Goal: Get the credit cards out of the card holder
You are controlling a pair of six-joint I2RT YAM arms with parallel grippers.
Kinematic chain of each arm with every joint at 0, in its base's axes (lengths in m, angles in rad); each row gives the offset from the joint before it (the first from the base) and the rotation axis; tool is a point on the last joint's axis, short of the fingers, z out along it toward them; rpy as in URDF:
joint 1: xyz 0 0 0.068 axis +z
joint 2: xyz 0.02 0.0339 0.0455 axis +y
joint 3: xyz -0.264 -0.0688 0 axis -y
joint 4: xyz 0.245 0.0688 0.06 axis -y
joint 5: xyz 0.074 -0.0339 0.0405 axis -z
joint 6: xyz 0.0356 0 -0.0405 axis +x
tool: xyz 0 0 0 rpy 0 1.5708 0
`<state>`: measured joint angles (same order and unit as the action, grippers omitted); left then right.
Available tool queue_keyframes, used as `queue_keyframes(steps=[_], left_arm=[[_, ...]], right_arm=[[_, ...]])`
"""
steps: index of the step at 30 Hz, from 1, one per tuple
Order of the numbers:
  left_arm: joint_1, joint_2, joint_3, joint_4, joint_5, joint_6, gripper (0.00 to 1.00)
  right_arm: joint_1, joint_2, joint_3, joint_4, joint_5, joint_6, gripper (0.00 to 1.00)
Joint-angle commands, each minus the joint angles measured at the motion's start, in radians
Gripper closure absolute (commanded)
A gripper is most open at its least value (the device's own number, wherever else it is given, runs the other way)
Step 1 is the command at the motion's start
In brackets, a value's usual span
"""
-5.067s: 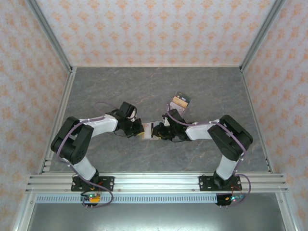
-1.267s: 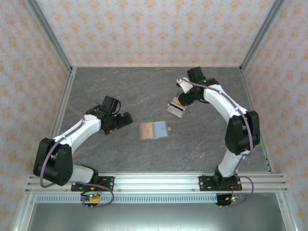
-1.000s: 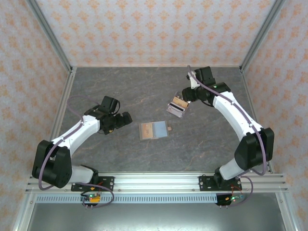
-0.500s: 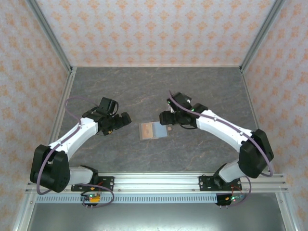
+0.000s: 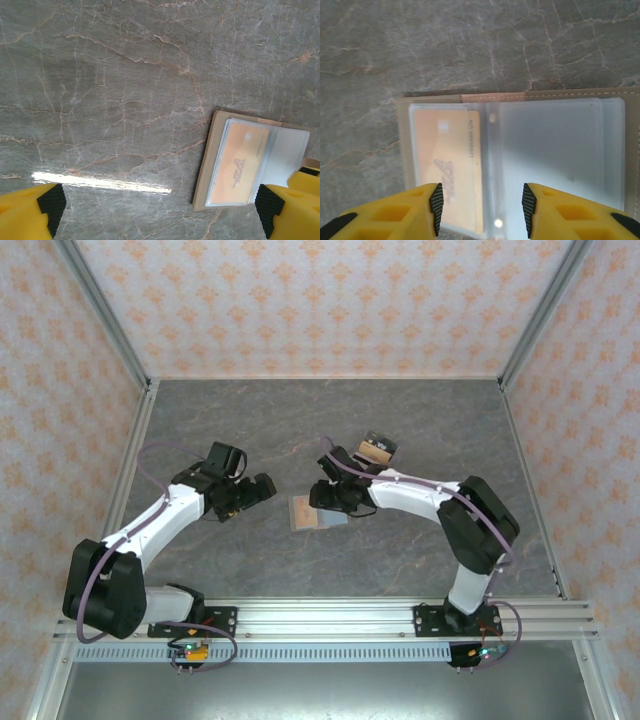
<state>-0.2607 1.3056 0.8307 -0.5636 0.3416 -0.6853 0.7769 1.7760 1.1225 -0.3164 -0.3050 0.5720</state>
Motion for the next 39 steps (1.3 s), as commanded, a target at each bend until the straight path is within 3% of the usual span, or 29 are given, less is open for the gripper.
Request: queue_keyframes(steps=[1, 5, 15, 20, 32, 39], left_arm=[[0.007, 0.015, -0.005, 0.013, 0.015, -0.011, 0.00], [0.007, 0.025, -0.003, 0.020, 0.019, -0.014, 0.00], [-0.010, 0.059, -0.005, 0.066, 0.061, -0.042, 0.00], [-0.040, 0.088, -0.003, 0.104, 0.112, -0.059, 0.10], [-0.152, 0.207, -0.008, 0.289, 0.234, -0.148, 0.55], [-0.193, 0.286, 0.007, 0.336, 0.260, -0.169, 0.65]], right_arm=[[0.033, 0.040, 0.074, -0.063, 0.080, -0.013, 0.52], [0.075, 0.103, 0.146, -0.182, 0.192, -0.051, 0.53], [0.087, 0.187, 0.180, -0.243, 0.251, -0.067, 0.64], [0.088, 0.188, 0.155, -0.239, 0.267, -0.056, 0.75], [0.084, 0.166, 0.107, -0.189, 0.244, -0.036, 0.77], [0.076, 0.154, 0.088, -0.172, 0.230, -0.024, 0.78]])
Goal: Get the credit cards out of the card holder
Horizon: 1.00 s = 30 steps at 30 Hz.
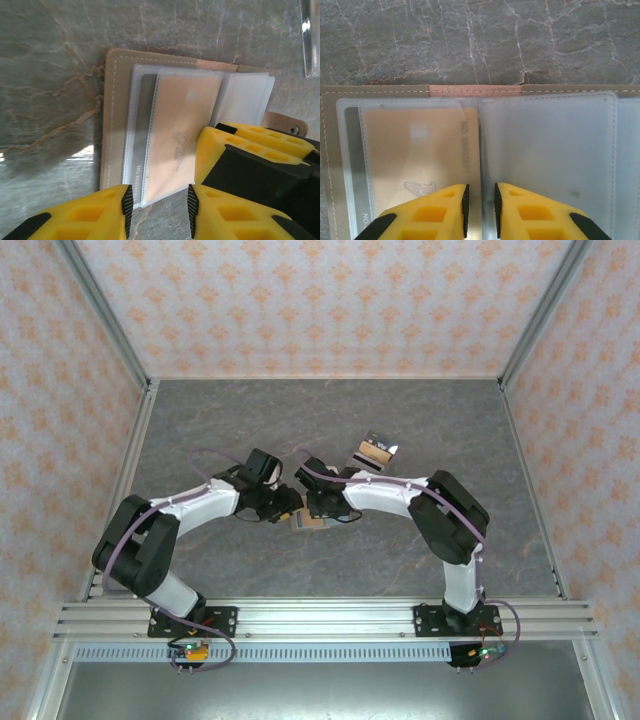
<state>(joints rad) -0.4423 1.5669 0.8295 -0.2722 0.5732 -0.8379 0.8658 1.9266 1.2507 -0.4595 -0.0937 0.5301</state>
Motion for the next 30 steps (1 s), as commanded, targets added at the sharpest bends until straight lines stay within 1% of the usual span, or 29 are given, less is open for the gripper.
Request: queue_keyframes(steps=[1, 5, 12, 17, 26, 30], left_arm=[[-0.014, 0.036, 0.011, 0.047, 0.033, -0.015, 0.66], [-0.021, 0.067, 0.023, 0.055, 0.043, -0.015, 0.68], [-0.023, 0.108, 0.031, 0.065, 0.054, -0.013, 0.68], [-0.024, 0.118, 0.032, 0.060, 0.052, -0.009, 0.68], [-0.025, 0.122, 0.043, 0.102, 0.105, -0.002, 0.71], [-0.025, 0.132, 0.052, 0.103, 0.111, 0.003, 0.72]], right_arm=[[-0.014, 0.001, -0.042, -0.026, 0.016, 0.020, 0.78], [-0.019, -0.004, -0.050, -0.016, 0.007, 0.024, 0.78], [-0.028, -0.006, -0.063, -0.002, -0.008, 0.035, 0.79], [-0.038, -0.008, -0.077, 0.017, -0.032, 0.048, 0.79], [-0.068, -0.026, -0.113, 0.068, -0.097, 0.071, 0.80], [-0.077, -0.029, -0.123, 0.081, -0.116, 0.078, 0.80]])
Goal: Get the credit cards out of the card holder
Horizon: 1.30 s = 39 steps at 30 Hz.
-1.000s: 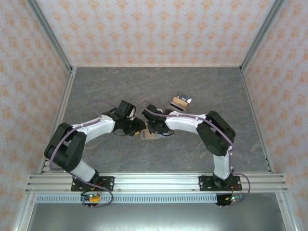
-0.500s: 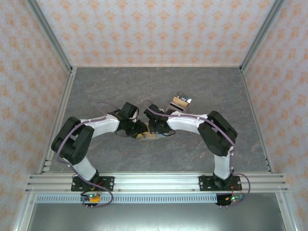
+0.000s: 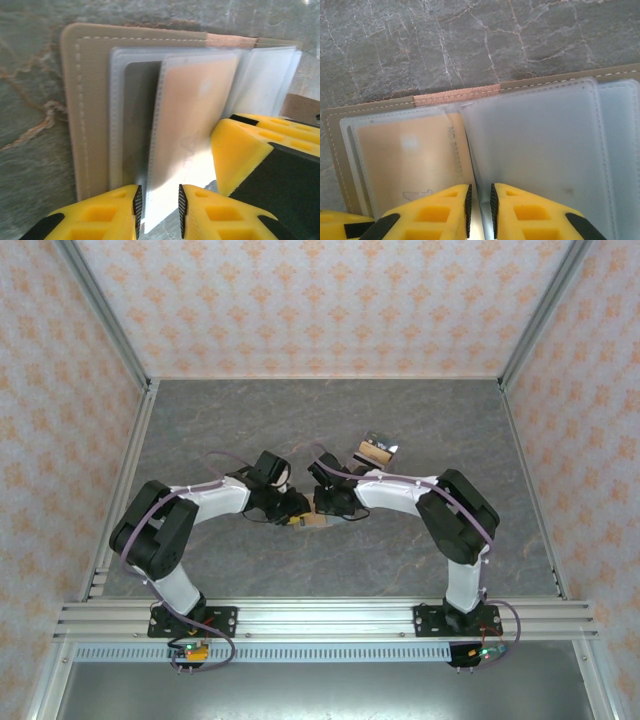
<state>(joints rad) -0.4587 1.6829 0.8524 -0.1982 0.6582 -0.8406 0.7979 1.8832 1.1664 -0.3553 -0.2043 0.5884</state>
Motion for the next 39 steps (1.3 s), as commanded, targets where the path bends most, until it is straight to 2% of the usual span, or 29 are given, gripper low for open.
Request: queue_keyframes(steps=[1, 9, 14, 21, 28, 31, 39], left_arm=[[-0.010, 0.020, 0.031, 0.028, 0.027, 0.006, 0.72], [-0.012, 0.032, 0.033, 0.041, 0.031, 0.003, 0.72], [-0.012, 0.027, 0.032, 0.038, 0.018, 0.007, 0.86], [-0.008, -0.016, 0.057, -0.144, -0.086, 0.110, 0.96], [0.022, -0.098, 0.076, -0.278, -0.157, 0.189, 0.97], [0.020, -0.128, 0.083, -0.272, -0.136, 0.194, 0.92], [-0.047, -0.072, 0.111, -0.134, -0.031, 0.111, 0.63]], right_arm=[[-0.011, 0.015, -0.040, -0.021, -0.008, 0.021, 0.81], [-0.019, 0.008, -0.052, -0.006, -0.025, 0.027, 0.81], [-0.030, -0.032, -0.070, 0.024, -0.053, 0.033, 0.80], [-0.049, -0.198, -0.136, 0.068, -0.038, 0.031, 0.72], [-0.055, -0.339, -0.199, 0.057, 0.047, 0.041, 0.68], [-0.057, -0.379, -0.215, 0.048, 0.079, 0.045, 0.67], [-0.058, -0.423, -0.226, 0.035, 0.115, 0.047, 0.67]])
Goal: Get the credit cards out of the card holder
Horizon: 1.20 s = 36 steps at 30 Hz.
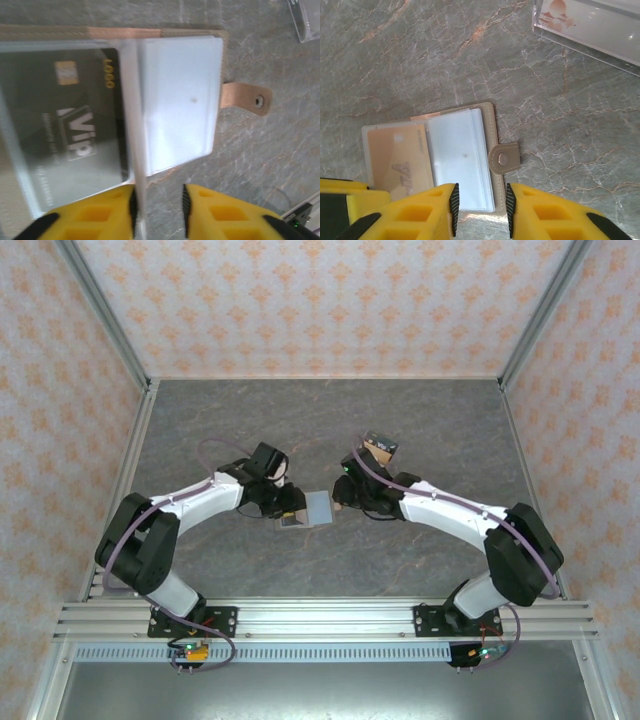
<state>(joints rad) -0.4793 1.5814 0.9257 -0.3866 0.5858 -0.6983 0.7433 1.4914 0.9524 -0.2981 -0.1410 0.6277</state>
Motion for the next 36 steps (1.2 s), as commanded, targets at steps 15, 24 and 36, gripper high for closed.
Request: queue_keyframes(steps=[15, 24, 36], left_arm=[[-0.015, 0.049, 0.060, 0.067, -0.056, -0.130, 0.45], [0.092, -0.063, -0.083, 0.080, -0.101, -0.169, 0.52], [0.084, -0.038, -0.125, 0.208, 0.016, -0.204, 0.59]], right_arm=[[-0.005, -0.100, -0.029, -0.050, 0.113, -0.022, 0.67], [0.052, 0.008, 0.046, -0.049, 0.049, -0.080, 0.74], [0.116, 0.248, 0.166, -0.072, 0.025, -0.068, 0.77]])
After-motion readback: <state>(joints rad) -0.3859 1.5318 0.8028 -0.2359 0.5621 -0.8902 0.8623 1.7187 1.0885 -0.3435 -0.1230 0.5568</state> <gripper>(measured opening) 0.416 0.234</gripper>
